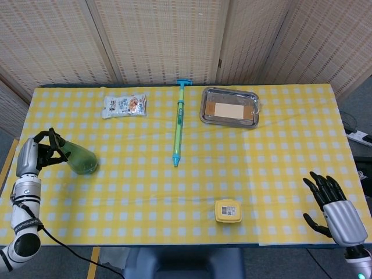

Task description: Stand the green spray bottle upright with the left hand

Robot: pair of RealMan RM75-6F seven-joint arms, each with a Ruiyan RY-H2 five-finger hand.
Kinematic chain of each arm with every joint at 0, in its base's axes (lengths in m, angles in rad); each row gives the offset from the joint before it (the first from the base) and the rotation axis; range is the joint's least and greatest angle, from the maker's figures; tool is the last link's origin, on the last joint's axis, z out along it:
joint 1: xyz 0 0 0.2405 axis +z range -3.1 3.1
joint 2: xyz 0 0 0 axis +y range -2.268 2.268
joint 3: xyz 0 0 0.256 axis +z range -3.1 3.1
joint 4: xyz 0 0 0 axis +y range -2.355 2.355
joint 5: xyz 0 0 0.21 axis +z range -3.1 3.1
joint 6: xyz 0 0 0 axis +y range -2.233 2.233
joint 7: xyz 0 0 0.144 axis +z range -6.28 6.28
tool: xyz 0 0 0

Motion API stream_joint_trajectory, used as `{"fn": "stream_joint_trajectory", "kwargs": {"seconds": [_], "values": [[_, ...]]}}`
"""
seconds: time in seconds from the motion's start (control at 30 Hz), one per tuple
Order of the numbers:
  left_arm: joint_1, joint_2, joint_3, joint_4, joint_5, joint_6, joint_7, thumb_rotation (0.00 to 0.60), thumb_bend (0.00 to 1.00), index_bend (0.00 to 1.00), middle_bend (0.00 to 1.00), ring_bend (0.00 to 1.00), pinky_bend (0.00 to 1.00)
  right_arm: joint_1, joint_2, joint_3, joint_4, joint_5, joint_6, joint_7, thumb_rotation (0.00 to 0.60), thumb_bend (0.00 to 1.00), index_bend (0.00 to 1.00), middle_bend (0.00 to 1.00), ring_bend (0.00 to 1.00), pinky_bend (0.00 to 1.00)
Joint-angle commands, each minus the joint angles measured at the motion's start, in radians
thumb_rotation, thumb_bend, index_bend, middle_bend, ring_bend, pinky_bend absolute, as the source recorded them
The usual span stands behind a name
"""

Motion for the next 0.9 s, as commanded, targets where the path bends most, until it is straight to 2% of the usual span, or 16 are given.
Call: {"fn": "stream_joint_trajectory", "kwargs": {"seconds": [0.03,0.27,0.4,0.53,0.6,0.67,0.7,0.73,0.83,0.87,0.9], "values": [[0.021,0.01,0.018,0.015,0.014,-0.025,-0.028,0.6,0.2,0.38,1.0,1.0,1.0,-0.001,0.0,0.001,0.001,0.001,0.003,0.002,0.6,0.33,0.0,0.0,0.0,0.0],[0.073,0.01,0.044,0.062,0.082,-0.032,-0.116,0.6,0.19,0.36,1.0,1.0,1.0,-0.001,0.0,-0.001,-0.001,0.001,-0.001,-0.001,0.6,0.33,0.0,0.0,0.0,0.0],[0.114,0.017,0.088,0.106,0.186,-0.018,-0.152,0.6,0.2,0.32,1.0,1.0,1.0,-0.001,0.004,-0.005,-0.005,-0.003,-0.004,0.0,0.6,0.33,0.0,0.0,0.0,0.0],[0.163,-0.013,0.154,0.181,0.334,0.093,-0.137,0.6,0.2,0.29,1.0,1.0,1.0,-0.004,0.006,-0.006,-0.007,-0.005,0.003,0.001,0.6,0.33,0.0,0.0,0.0,0.0],[0.207,-0.034,0.208,0.207,0.468,0.188,-0.157,0.6,0.21,0.3,1.0,0.99,1.0,-0.004,0.008,-0.005,-0.007,-0.005,0.004,0.002,0.6,0.33,0.0,0.0,0.0,0.0],[0.226,-0.034,0.231,0.207,0.51,0.213,-0.167,0.6,0.21,0.35,0.93,0.88,0.97,-0.005,0.008,-0.005,-0.007,-0.005,0.004,0.001,0.6,0.33,0.0,0.0,0.0,0.0],[0.266,-0.013,0.302,0.188,0.597,0.255,-0.135,0.6,0.21,0.37,0.87,0.8,0.92,-0.005,0.007,-0.002,-0.005,-0.001,0.007,0.0,0.6,0.33,0.0,0.0,0.0,0.0],[0.313,0.012,0.366,0.16,0.68,0.314,-0.103,0.6,0.21,0.38,0.75,0.67,0.8,-0.005,0.005,0.0,-0.005,0.002,0.005,-0.004,0.6,0.33,0.0,0.0,0.0,0.0],[0.381,0.034,0.444,0.109,0.764,0.389,-0.037,0.6,0.2,0.38,0.46,0.33,0.34,-0.002,-0.002,0.001,-0.006,0.006,-0.003,-0.019,0.6,0.33,0.0,0.0,0.0,0.0],[0.402,0.04,0.468,0.087,0.789,0.407,-0.029,0.6,0.2,0.37,0.37,0.24,0.21,-0.001,-0.005,0.001,-0.007,0.006,-0.007,-0.026,0.6,0.33,0.0,0.0,0.0,0.0],[0.419,0.047,0.489,0.065,0.816,0.419,-0.038,0.6,0.2,0.35,0.31,0.18,0.13,0.0,-0.008,0.001,-0.009,0.005,-0.008,-0.033,0.6,0.33,0.0,0.0,0.0,0.0]]}}
